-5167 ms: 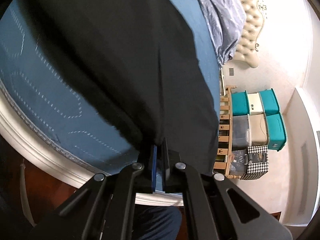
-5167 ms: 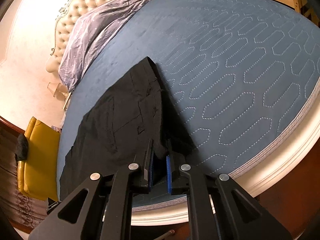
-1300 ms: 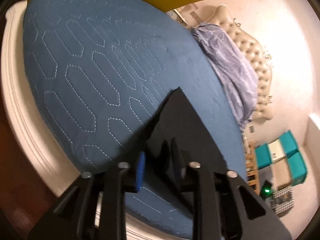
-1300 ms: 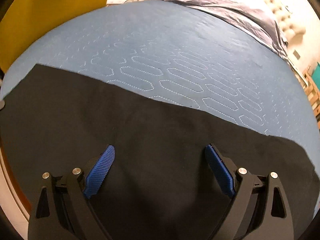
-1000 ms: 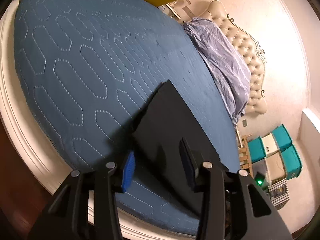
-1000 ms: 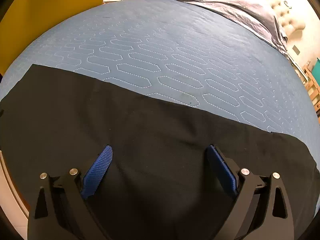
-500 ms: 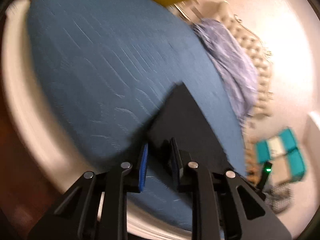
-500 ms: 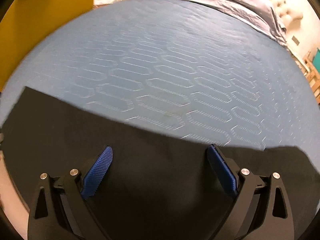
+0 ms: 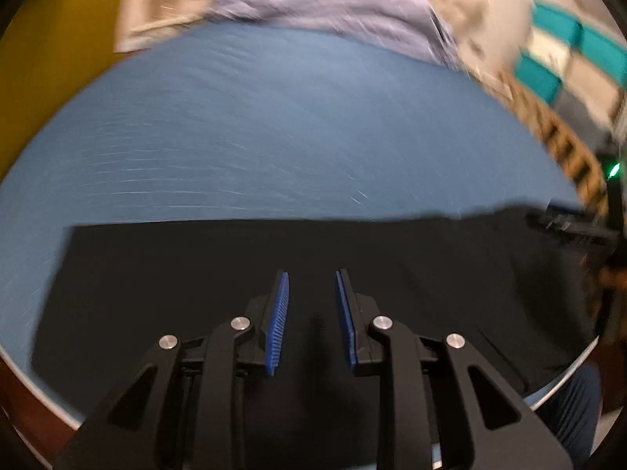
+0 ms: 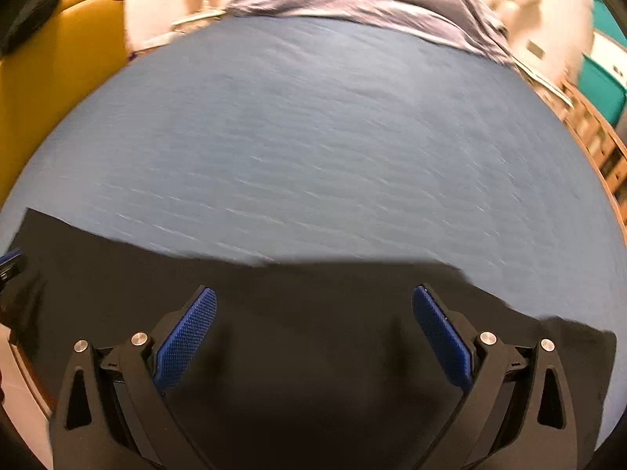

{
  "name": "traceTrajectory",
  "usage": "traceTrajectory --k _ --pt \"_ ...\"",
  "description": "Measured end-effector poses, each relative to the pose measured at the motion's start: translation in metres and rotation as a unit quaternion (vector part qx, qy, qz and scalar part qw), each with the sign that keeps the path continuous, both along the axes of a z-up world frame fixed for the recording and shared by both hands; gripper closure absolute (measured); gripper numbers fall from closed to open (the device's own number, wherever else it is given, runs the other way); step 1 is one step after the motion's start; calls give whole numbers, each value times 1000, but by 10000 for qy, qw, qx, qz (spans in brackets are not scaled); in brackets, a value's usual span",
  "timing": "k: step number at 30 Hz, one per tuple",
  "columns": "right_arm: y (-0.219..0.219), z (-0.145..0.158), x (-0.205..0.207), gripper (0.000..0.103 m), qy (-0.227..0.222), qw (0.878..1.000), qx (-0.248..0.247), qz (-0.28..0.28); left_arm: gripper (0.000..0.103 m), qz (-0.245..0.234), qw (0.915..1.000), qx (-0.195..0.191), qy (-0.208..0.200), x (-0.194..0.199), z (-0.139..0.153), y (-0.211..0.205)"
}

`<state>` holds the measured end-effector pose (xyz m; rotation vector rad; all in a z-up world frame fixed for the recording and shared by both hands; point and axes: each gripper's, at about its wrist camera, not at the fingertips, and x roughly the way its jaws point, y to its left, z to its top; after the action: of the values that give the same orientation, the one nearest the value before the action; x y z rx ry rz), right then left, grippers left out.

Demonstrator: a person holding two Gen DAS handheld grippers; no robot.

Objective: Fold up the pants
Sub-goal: 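Release the trousers and move both grippers back above the folded bundle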

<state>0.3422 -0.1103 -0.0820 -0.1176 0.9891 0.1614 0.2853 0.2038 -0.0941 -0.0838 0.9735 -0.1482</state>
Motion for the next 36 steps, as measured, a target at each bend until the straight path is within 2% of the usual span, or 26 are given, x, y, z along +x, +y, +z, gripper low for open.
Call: traceTrajectory --k 2,4,6,7,9,11,13,15,17,19,21,23,24,25,27,28,29,30,31,34,36 --pt "-30 -7 3 6 -7 9999 -105 -90 78 -185 9995 23 244 16 -13 -22" --pt "-49 -18 10 6 103 9997 -169 -146 78 -242 9983 259 454 26 -28 -33" --pt "-57 -28 25 6 188 9993 -300 -136 78 -139 9979 499 388 38 -33 -33" --pt "-59 -35 33 6 225 9990 -381 -102 78 -53 9974 611 388 42 -34 -31" --pt "-66 -42 47 7 294 9994 -190 -34 77 231 9950 874 433 52 -33 -24" --pt "-74 -46 57 6 318 9994 24 -96 79 609 9930 877 507 57 -26 -15" --pt "-76 -45 64 6 304 9995 47 -93 78 784 9940 689 314 48 -11 -15" --pt "-76 -44 67 6 308 9995 65 -44 68 613 9966 551 33 32 6 -32" --pt "-80 -44 68 6 302 9995 110 -30 52 303 9984 457 -111 12 12 -60" --pt "-83 -40 64 6 201 9997 100 -81 50 -98 9989 453 -48 -3 3 -92" --pt "-92 -28 55 6 -109 9995 59 -287 50 -531 9964 664 54 -30 -12 -123" --pt "-114 -6 44 5 -410 9971 405 -491 46 -572 9899 1292 142 -60 -33 -135" --pt "-126 7 35 5 -571 9956 443 -597 42 -456 9884 1449 91 -69 -38 -131" --pt "-135 17 26 5 -700 9944 425 -664 30 -250 9891 1452 -19 -79 -37 -120" --pt "-156 36 -5 5 -923 9923 325 -754 29 510 9868 1537 -24 -101 -34 -87" --pt "-164 40 -19 5 -957 9923 263 -743 31 794 9862 1450 -35 -111 -31 -72" --pt "-173 42 -39 5 -1001 9920 154 -754 31 969 9889 1123 -117 -124 -25 -61" --pt "-181 42 -53 5 -1016 9915 60 -809 31 927 9920 835 -213 -132 -19 -59" --pt "-193 39 -75 5 -978 9909 -11 -923 31 685 9950 626 -361 -141 -13 -68" --pt "-237 23 -127 5 -704 9849 291 -1553 31 -70 9957 697 -612 -137 -7 -113" --pt "-257 7 -158 5 -519 9812 553 -1775 31 -276 9959 564 -646 -134 -11 -139"
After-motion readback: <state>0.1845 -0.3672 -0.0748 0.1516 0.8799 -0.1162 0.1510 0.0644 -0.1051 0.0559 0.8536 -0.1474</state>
